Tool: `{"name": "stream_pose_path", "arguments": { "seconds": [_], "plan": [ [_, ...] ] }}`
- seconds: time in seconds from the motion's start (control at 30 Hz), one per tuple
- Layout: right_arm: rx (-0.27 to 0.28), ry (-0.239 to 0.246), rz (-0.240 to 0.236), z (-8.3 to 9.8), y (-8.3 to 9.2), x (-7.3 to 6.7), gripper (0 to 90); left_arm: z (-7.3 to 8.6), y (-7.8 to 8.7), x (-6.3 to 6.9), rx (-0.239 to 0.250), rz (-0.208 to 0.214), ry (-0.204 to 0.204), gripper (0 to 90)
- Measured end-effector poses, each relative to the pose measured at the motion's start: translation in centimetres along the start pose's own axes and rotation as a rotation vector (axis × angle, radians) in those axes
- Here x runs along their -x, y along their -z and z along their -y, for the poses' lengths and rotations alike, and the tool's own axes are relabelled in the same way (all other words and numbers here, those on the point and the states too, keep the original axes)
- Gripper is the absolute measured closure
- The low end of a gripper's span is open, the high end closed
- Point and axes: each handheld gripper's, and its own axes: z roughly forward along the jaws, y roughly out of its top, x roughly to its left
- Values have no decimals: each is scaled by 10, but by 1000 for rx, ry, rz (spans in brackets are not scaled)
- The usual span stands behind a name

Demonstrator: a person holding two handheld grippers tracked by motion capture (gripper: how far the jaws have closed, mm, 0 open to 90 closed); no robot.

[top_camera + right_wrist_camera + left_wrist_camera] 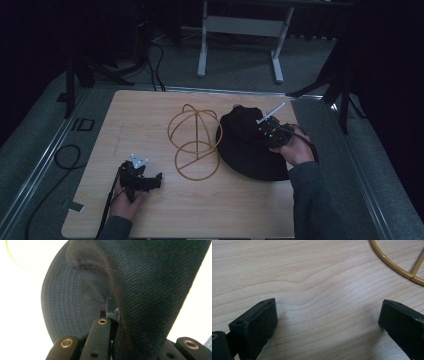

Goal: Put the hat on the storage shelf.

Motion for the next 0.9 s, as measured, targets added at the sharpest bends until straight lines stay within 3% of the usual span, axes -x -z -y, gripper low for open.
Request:
{"name": "stream_pose_path", "arguments": {
  "seconds": [0.9],
  "plan": [
    [48, 24, -1, -14, 28, -4, 883, 0, 0, 0, -2, 1, 0, 26]
  ]
}}
